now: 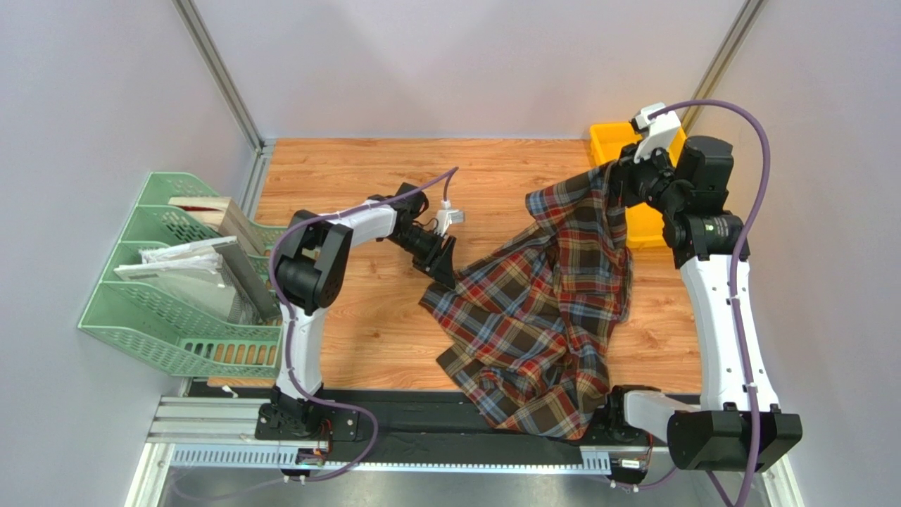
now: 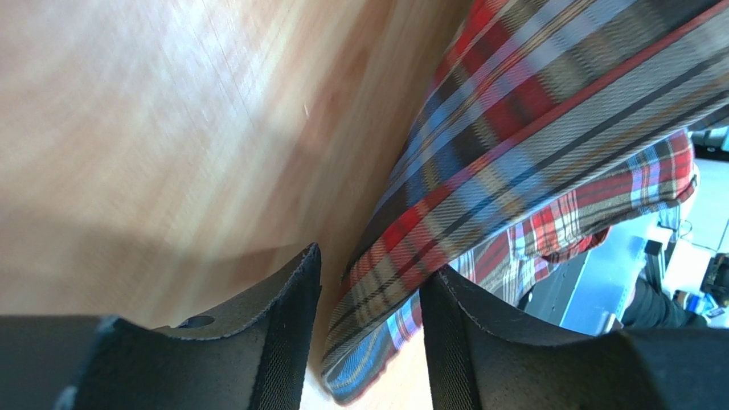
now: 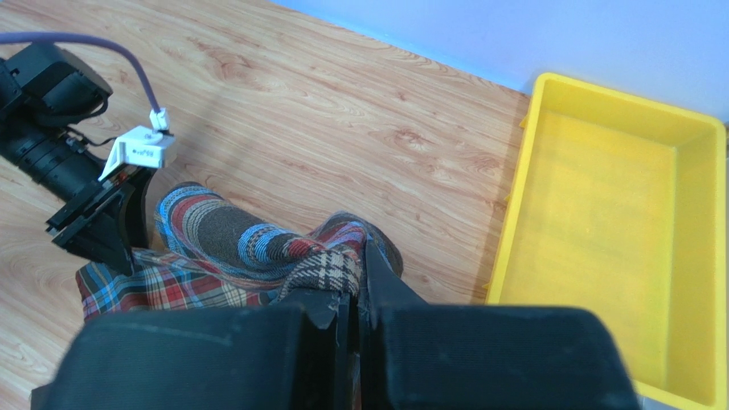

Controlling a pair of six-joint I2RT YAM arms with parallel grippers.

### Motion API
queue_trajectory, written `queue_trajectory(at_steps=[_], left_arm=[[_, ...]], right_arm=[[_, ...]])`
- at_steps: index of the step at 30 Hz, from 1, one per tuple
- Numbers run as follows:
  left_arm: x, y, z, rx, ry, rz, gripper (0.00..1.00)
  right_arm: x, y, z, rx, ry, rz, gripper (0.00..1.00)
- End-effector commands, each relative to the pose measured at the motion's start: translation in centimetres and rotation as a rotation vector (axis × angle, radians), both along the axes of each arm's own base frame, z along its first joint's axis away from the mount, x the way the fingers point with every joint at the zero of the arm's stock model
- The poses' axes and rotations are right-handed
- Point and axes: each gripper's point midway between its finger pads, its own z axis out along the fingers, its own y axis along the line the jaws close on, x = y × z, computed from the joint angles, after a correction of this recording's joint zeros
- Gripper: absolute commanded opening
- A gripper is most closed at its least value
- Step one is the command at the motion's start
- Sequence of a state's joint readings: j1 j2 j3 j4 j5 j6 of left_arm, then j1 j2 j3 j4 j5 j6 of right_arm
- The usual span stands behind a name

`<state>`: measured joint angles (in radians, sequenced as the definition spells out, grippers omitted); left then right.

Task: Fold and stack the long sleeve shirts
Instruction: Flatten the shirt out

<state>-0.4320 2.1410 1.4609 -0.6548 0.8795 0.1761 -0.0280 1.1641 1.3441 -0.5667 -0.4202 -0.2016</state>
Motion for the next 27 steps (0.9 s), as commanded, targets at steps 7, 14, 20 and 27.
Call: queue_trajectory(at_steps=[7, 14, 20, 27], left_arm=[[-1.7, 2.1, -0.8, 0.107, -0.015, 0.077, 0.21], [5.2, 6.9, 7.8, 0.118, -0.184, 0.255, 0.0], [10.4, 12.5, 25.5, 0.181, -0.598, 0.353, 0.0], [6.7, 19.1, 44.2, 0.309, -1.153, 0.55, 0.0]], right_arm=[[0.7, -0.5, 4.5, 0.024, -0.124, -0.019, 0.0], [0.1, -1.8, 6.8, 0.039, -0.179, -0.074, 0.0], [1.0, -0.4, 13.9, 0.172, -0.316, -0.035, 0.0], [-2.5, 0.6, 26.5, 0.248, -0.517, 0.011, 0.0]])
